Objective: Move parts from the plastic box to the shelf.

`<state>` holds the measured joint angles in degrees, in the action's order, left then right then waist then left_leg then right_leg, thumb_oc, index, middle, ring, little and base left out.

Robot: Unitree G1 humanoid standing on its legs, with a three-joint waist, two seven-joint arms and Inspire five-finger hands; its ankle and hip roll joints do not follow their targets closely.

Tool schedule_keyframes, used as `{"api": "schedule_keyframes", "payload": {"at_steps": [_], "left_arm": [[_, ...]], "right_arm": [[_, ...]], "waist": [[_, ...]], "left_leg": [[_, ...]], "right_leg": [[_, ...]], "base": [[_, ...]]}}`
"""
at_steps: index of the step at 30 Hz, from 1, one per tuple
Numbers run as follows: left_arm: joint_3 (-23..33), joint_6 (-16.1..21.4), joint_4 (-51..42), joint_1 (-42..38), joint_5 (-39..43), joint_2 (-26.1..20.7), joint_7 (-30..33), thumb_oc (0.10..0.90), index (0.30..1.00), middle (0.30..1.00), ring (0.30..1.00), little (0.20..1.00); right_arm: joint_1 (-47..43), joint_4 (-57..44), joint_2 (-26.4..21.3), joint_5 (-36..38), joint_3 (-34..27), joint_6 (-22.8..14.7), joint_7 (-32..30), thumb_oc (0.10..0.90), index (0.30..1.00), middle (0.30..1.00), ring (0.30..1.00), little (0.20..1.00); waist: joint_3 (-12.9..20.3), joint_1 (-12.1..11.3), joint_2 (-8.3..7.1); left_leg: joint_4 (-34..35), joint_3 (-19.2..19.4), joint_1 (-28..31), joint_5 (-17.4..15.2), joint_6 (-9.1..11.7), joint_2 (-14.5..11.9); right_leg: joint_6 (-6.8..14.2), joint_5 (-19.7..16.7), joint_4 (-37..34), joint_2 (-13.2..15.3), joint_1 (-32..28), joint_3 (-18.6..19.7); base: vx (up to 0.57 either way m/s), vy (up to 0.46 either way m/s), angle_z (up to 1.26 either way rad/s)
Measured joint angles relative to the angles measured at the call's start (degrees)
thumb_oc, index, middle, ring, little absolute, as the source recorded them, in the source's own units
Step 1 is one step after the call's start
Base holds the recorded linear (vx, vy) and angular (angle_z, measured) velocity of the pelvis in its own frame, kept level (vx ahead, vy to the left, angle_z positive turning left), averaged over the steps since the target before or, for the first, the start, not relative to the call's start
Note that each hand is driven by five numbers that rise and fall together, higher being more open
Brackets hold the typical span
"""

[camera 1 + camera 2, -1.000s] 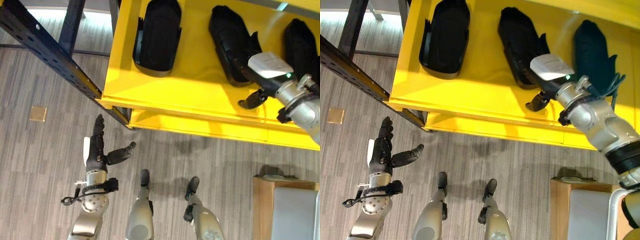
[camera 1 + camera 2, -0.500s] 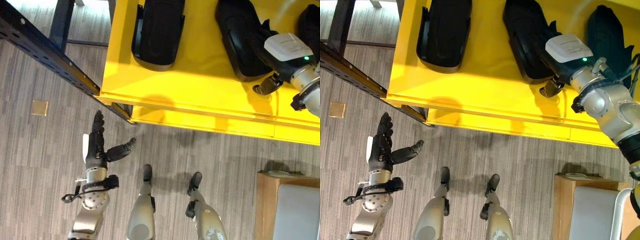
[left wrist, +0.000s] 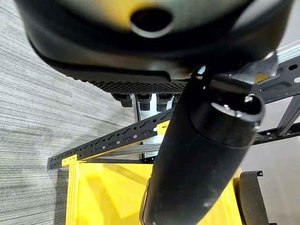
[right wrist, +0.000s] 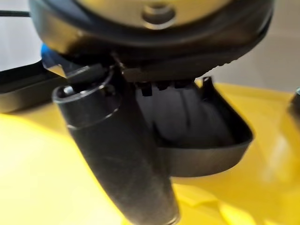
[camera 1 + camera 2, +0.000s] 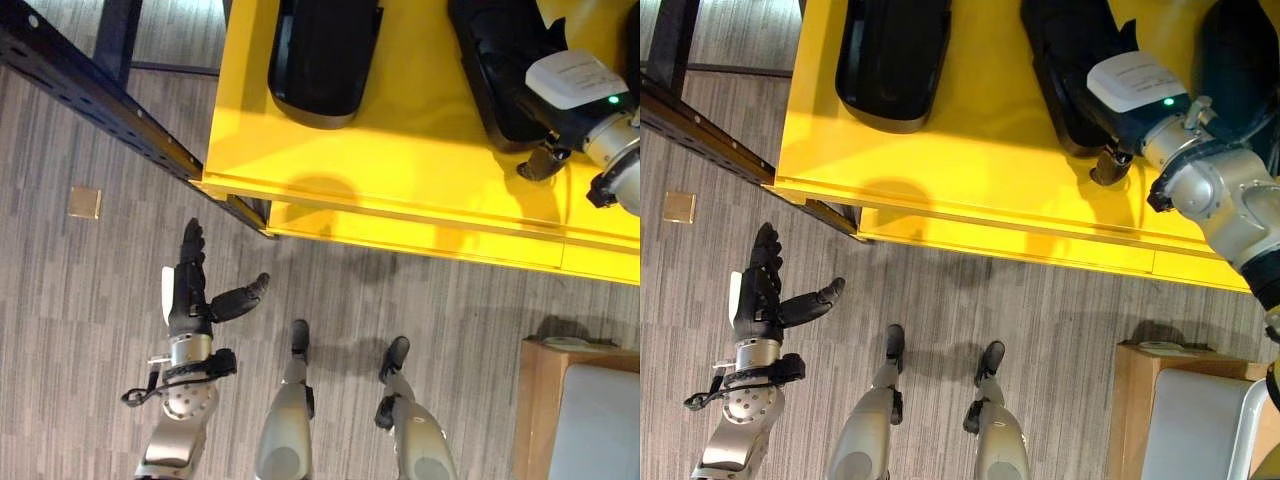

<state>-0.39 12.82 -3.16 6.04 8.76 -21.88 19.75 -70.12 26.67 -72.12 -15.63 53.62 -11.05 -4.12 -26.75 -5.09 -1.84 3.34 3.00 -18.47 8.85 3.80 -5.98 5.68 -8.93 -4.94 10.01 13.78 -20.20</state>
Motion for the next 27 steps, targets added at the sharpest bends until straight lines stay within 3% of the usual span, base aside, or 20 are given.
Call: {"api": "schedule_keyframes", "payload": {"at_steps": [5, 7, 11, 15, 17, 19, 22, 27], "left_arm": [[0.01, 0.95, -0.51, 0.38, 1.84, 0.0, -0.05, 0.9, 1.0, 1.0, 1.0, 1.0], [0.39, 1.51, -0.79, 1.27, 2.31, 0.01, -0.15, 0.9, 1.0, 1.0, 1.0, 1.0], [0.4, 1.54, -0.78, 1.79, 4.47, 0.26, -0.3, 0.9, 1.0, 1.0, 1.0, 1.0], [0.25, 2.68, -0.75, 1.78, 6.71, 0.86, -0.45, 0.9, 1.0, 1.0, 1.0, 1.0], [-0.07, 2.68, -0.57, 1.58, 6.8, 0.87, -0.44, 0.9, 1.0, 1.0, 1.0, 1.0], [-1.79, 2.67, -0.12, -0.42, 6.81, 0.87, -0.48, 0.9, 1.0, 1.0, 1.0, 1.0], [-2.27, 2.65, -0.17, -0.96, 6.81, 0.87, -0.52, 0.9, 1.0, 1.0, 1.0, 1.0], [-2.2, 2.61, -0.14, -0.65, 6.81, 0.87, -0.48, 0.9, 1.0, 1.0, 1.0, 1.0]], "right_arm": [[-1.95, 6.05, -1.42, 3.95, 0.67, -2.42, 2.28, 0.9, 1.0, 1.0, 1.0, 1.0], [1.09, 8.41, -0.95, 7.43, -5.9, -2.97, 3.43, 0.9, 1.0, 1.0, 1.0, 1.0], [3.03, 14.64, 2.18, 14.47, -11.83, -2.2, 4.72, 0.9, 1.0, 1.0, 1.0, 1.0], [12.62, 21.59, 9.07, 30.93, -32.26, -0.4, 6.15, 0.9, 1.0, 1.0, 1.0, 1.0], [13.91, 25.64, 11.46, 37.69, -35.2, 0.92, 6.09, 0.9, 1.0, 1.0, 1.0, 1.0], [13.94, 28.3, 18.27, 46.42, -43.17, -1.25, 3.79, 0.9, 1.0, 1.0, 1.0, 1.0], [13.29, 27.12, 19.98, 51.19, -42.93, -1.38, 0.2, 0.9, 1.0, 1.0, 1.0, 1.0], [13.12, 26.62, 19.12, 51.9, -40.59, -1.29, -1.47, 0.9, 1.0, 1.0, 1.0, 1.0]], "waist": [[-0.18, -1.65, 0.15], [-0.52, -2.05, 0.65], [-0.7, -1.83, 0.91], [-1.17, -1.56, 1.72], [-1.21, -1.18, 1.82], [-1.77, -0.78, 2.86], [-1.87, -0.96, 3.12], [-1.89, -1.47, 3.15]], "left_leg": [[0.0, -0.64, -1.5, 0.67, 0.12, 0.05], [0.0, -0.78, -2.26, 1.06, 0.05, 0.13], [0.0, -1.08, -2.42, 1.72, 0.03, 0.21], [0.07, -1.29, -2.47, 2.03, -0.07, 0.35], [0.07, -1.24, -2.45, 2.11, -0.06, 0.31], [0.08, -1.13, -2.4, 2.25, -0.12, 0.3], [0.07, -0.98, -2.4, 2.32, -0.14, 0.27], [0.09, -1.0, -2.4, 2.32, -0.14, 0.27]], "right_leg": [[-0.1, -0.23, 0.01, 0.02, 1.14, -0.78], [-0.25, -0.47, 0.01, 0.08, 1.76, -0.86], [-0.31, -0.99, 0.01, 0.12, 1.79, -0.95], [-0.37, -1.36, 0.0, 0.23, 1.75, -0.95], [-0.47, -1.46, 0.0, 0.18, 1.83, -0.89], [-0.49, -1.73, 0.0, 0.18, 1.83, -0.83], [-0.56, -1.85, 0.0, 0.18, 1.83, -0.82], [-0.53, -1.87, 0.0, 0.18, 1.8, -0.88]], "base": [[-0.02, -0.014, 0.08], [-0.02, 0.001, 0.03], [-0.01, 0.0, 0.01], [0.0, 0.013, 0.0], [0.0, 0.037, -0.04], [-0.01, 0.043, -0.02], [0.0, 0.03, 0.0], [0.0, 0.0, 0.0]]}}
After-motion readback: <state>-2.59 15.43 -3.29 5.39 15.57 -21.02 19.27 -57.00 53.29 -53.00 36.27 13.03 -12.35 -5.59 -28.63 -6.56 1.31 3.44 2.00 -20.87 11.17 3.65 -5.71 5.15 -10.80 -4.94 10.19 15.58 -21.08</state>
